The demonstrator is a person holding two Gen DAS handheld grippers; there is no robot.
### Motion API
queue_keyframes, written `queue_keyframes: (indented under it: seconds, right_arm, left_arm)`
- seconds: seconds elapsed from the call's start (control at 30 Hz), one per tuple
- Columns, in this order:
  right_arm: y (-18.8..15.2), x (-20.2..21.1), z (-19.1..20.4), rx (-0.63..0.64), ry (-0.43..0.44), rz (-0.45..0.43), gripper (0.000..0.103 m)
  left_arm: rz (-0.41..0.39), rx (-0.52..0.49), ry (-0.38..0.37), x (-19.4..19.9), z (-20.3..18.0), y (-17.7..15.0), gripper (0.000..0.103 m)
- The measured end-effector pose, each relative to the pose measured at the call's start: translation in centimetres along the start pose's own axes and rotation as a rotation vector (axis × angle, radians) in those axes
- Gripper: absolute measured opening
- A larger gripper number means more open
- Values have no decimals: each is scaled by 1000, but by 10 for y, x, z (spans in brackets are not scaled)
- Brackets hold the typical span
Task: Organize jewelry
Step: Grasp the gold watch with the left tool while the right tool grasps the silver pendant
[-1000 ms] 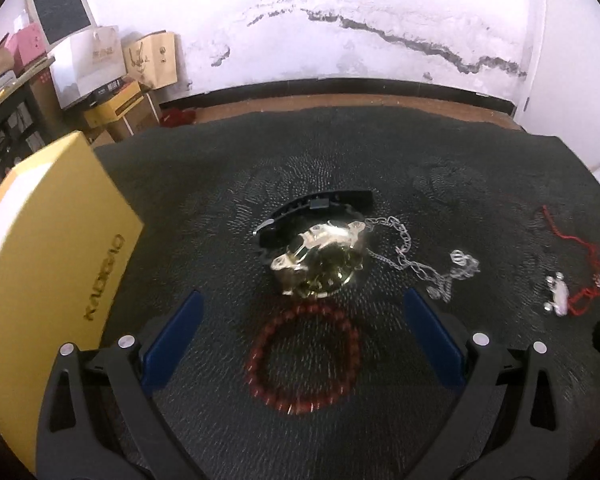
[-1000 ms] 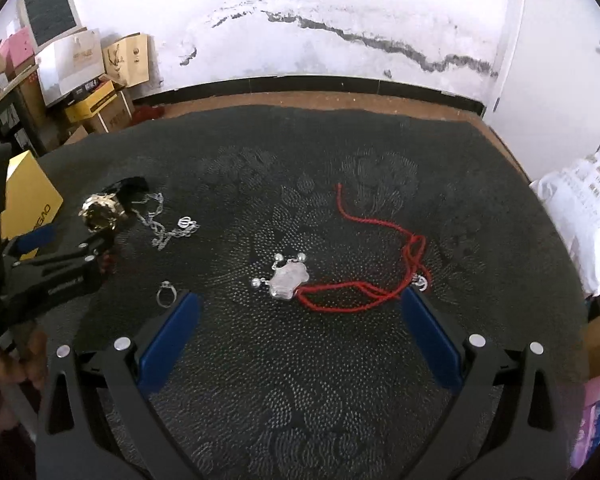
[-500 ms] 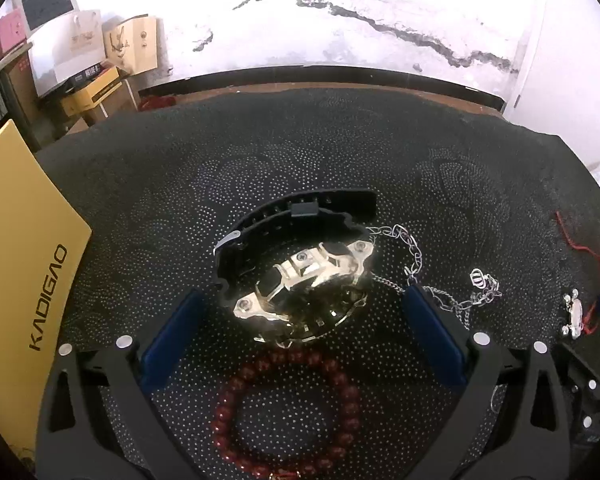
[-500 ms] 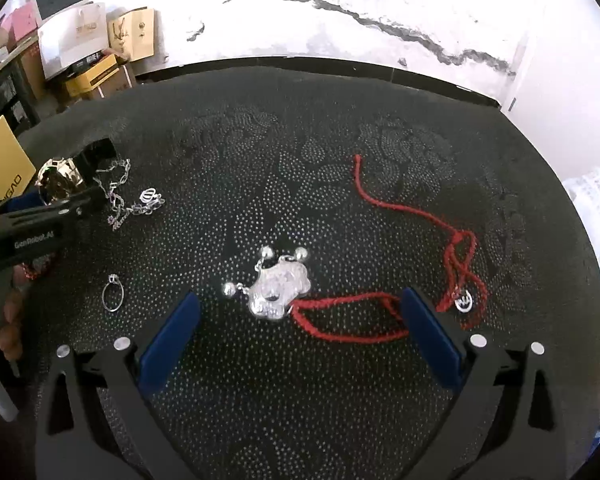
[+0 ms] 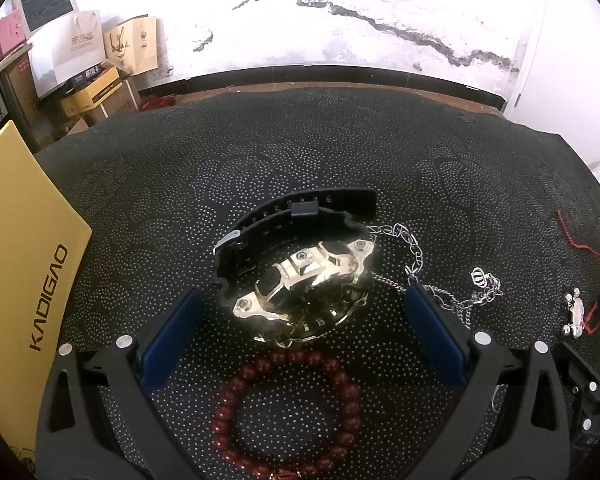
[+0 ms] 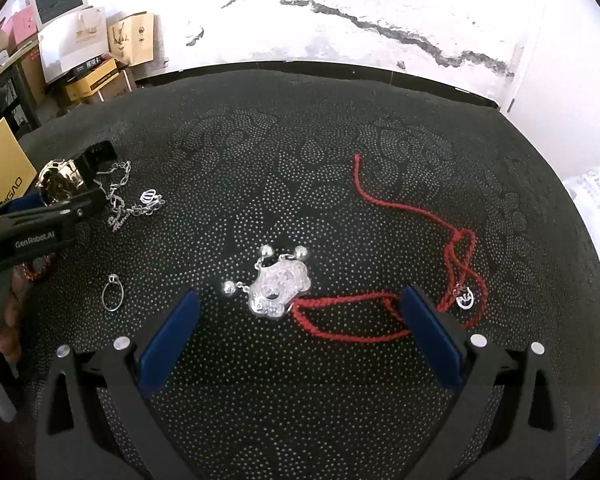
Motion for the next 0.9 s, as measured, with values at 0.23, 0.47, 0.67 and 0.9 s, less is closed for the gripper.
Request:
queue_keyframes:
  seconds: [0.23,0.47,0.67,0.9]
  right_arm:
    - [-2,1,0,-11,10,-3,94]
    - [-1,10,3,8,41,-33,49]
    - [-1,10,1,10,43,-41,30]
    - [1,19,4,3,54,-59,30]
  left_arm:
    - [-17,20,18,3,5,1,84]
    - [-36,23,34,8,6,0,63]
    - [-36,25,37,9,7,1,62]
    - [-20,38,36,14,7,0,62]
Point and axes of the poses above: each gripper's, at about its wrist camera, not at the fingertips, and x roughly against the way its jaws point, z to its left, y to its top, the point moved 2 cm from there along -x, roughly the way its jaws point, and after that the axes turned 2 degrees about -y, right-handed, at the moved point
